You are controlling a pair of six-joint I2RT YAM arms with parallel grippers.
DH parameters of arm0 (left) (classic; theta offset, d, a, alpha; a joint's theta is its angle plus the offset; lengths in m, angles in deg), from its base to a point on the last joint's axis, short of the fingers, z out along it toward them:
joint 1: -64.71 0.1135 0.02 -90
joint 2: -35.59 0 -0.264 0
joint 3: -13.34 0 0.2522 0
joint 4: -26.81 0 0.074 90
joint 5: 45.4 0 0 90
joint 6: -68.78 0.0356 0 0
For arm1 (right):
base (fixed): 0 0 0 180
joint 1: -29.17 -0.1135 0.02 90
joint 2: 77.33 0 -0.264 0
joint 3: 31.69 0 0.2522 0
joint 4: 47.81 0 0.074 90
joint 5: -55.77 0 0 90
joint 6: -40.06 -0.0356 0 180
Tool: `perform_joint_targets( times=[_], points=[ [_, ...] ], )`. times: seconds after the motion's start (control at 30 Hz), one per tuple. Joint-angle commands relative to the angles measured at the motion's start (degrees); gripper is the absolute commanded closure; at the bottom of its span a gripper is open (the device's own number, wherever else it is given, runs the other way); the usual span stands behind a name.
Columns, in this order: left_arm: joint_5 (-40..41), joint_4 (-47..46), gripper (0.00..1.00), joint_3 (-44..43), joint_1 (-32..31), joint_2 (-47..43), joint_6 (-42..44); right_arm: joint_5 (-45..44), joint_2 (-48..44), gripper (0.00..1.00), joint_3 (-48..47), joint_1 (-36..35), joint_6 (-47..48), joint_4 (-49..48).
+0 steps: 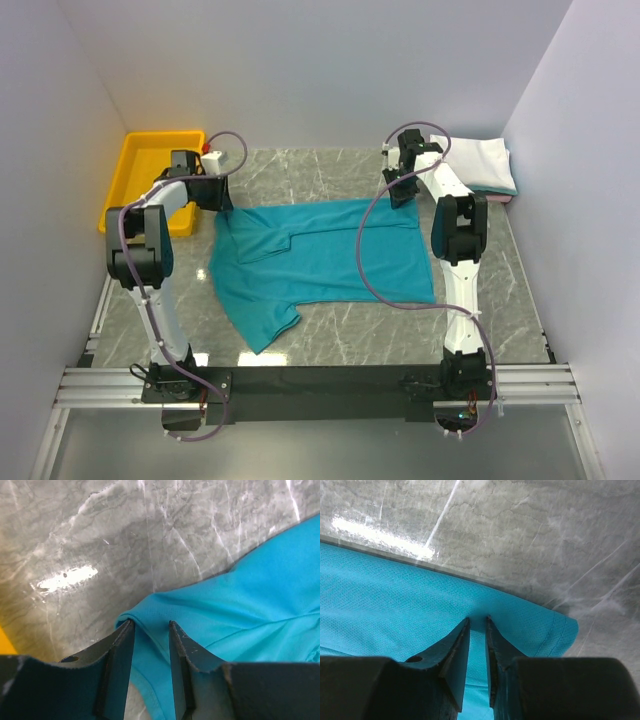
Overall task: Fold and stack the t-shirts
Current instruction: Fold the tshirt
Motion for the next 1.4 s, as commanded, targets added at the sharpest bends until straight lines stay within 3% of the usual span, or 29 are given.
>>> perform_joint_targets(
  times=[0.0,0.1,0.2,0.23,0.33,0.37,0.7,0.83,0.93,1.07,1.2,1.37],
  points=[
    [-2.23,-0.52,0.61,-3.44,0.22,1.50,-2.96,-1.37,0.69,0.74,-2.29,0.13,-0.43,1.24],
    [-2.05,-0.18,0.62,-3.97,0.23,2.30,-3.31,-1.46,0.60,0.74,-2.30,0.22,-0.34,1.41],
    [-2.14,0.35,0.74,-3.36,0.40,1.60,-2.96,-1.99,0.60,0.74,-2.30,0.22,-0.17,1.33],
    [-2.14,0.44,0.83,-2.83,0.66,1.07,-2.87,-2.25,0.60,0.74,-2.21,0.30,-0.08,1.33],
    [-1.79,1.76,0.99,-0.90,1.63,-1.21,-1.91,-3.30,0.34,0.74,-1.86,0.30,-0.08,1.33],
    [-0.92,2.54,0.99,0.06,1.89,-2.09,-1.21,-3.48,0.43,0.74,-1.77,0.22,0.01,1.41],
    [5.68,0.88,0.99,2.27,2.60,0.36,-1.11,-4.89,0.34,0.74,-1.07,0.31,0.62,2.03],
    [2.27,3.16,0.80,0.16,2.60,0.20,1.07,-2.70,-1.15,0.72,-1.07,0.31,1.59,2.64],
    [-2.73,2.03,0.68,2.62,2.60,-5.76,2.40,1.87,-4.91,0.62,-0.10,0.31,2.03,1.86],
    [-3.90,3.16,0.65,2.89,2.42,-11.32,3.11,4.60,-10.46,0.54,1.04,0.30,2.03,0.36],
    [-1.27,2.82,0.66,3.76,1.37,-13.79,3.28,3.29,-13.72,0.55,3.33,0.22,2.21,-0.96],
    [0.93,2.90,0.69,4.12,-2.06,-10.63,2.84,0.83,-8.98,0.67,0.17,0.04,2.73,2.73]
  ],
)
